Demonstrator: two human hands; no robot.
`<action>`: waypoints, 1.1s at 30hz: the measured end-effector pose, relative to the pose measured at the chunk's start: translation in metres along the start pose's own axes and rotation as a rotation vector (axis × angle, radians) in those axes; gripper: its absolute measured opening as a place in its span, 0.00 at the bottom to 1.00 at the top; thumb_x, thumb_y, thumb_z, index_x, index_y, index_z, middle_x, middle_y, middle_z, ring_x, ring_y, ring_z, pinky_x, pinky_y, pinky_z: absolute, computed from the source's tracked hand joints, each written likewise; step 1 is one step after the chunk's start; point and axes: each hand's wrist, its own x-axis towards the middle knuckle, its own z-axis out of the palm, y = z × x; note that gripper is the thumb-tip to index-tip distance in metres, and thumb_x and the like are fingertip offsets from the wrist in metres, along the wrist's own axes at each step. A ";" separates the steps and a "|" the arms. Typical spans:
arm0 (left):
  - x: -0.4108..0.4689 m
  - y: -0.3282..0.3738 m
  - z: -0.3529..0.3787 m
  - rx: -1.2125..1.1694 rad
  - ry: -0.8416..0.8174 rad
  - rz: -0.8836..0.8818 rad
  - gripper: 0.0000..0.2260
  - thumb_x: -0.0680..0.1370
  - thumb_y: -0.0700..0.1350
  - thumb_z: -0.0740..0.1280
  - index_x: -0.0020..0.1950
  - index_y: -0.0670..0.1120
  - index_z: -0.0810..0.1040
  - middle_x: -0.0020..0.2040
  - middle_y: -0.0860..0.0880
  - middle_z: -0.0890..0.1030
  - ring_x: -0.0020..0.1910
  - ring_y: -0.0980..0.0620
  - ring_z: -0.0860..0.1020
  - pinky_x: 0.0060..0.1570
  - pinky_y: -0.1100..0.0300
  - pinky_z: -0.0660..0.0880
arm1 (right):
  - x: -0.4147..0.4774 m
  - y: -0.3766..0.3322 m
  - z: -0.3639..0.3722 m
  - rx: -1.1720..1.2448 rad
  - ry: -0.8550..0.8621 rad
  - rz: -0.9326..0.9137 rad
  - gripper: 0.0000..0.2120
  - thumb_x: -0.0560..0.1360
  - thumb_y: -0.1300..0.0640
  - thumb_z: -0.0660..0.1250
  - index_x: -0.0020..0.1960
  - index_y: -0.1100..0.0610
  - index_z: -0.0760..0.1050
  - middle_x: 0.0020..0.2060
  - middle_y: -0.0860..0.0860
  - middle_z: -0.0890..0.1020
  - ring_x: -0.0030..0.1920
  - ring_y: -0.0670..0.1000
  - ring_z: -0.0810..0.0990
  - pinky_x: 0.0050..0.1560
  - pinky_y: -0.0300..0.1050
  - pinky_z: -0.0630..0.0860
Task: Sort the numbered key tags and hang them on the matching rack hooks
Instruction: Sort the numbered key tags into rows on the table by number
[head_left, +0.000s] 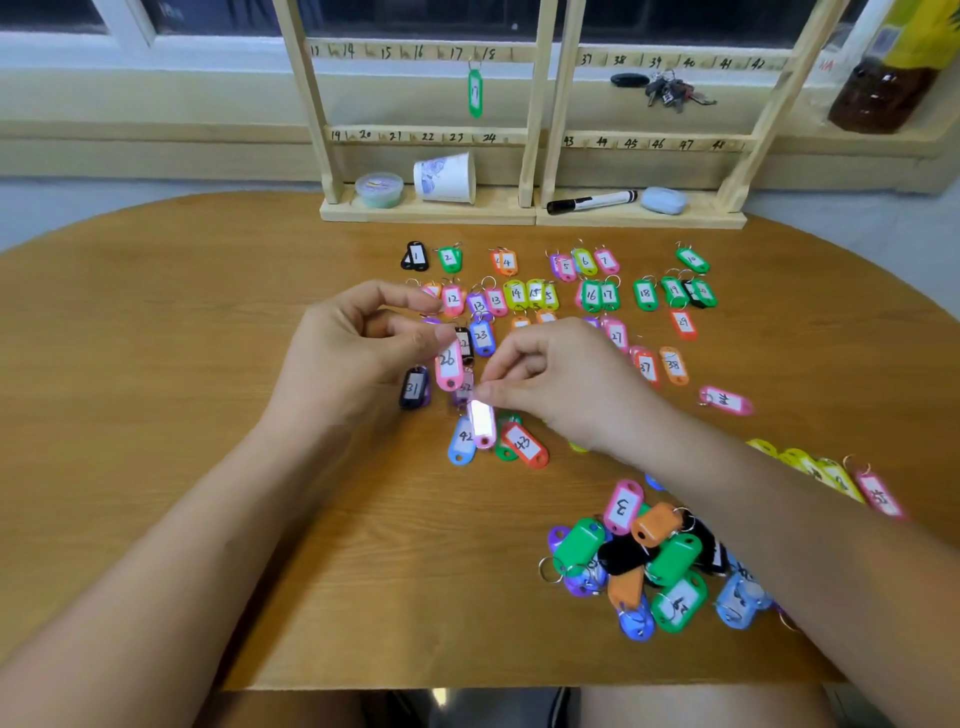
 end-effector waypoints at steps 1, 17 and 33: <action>-0.001 0.000 -0.003 -0.005 0.006 -0.001 0.14 0.72 0.42 0.82 0.55 0.43 0.85 0.46 0.34 0.86 0.41 0.44 0.80 0.31 0.66 0.71 | 0.001 -0.003 0.005 -0.019 0.007 0.010 0.07 0.72 0.53 0.82 0.42 0.52 0.85 0.33 0.48 0.86 0.32 0.42 0.81 0.38 0.43 0.75; -0.005 -0.013 -0.004 0.054 -0.034 0.041 0.08 0.76 0.41 0.80 0.53 0.45 0.85 0.40 0.43 0.88 0.36 0.51 0.83 0.37 0.61 0.75 | -0.017 -0.025 0.016 0.129 0.060 -0.014 0.09 0.82 0.51 0.71 0.46 0.53 0.85 0.36 0.48 0.86 0.36 0.43 0.83 0.45 0.41 0.78; -0.021 -0.028 0.032 0.298 -0.234 0.149 0.05 0.80 0.43 0.76 0.53 0.50 0.83 0.39 0.48 0.86 0.32 0.45 0.81 0.36 0.51 0.79 | -0.008 0.032 -0.069 0.212 0.323 0.105 0.06 0.74 0.61 0.81 0.47 0.60 0.85 0.34 0.53 0.86 0.32 0.43 0.81 0.35 0.33 0.74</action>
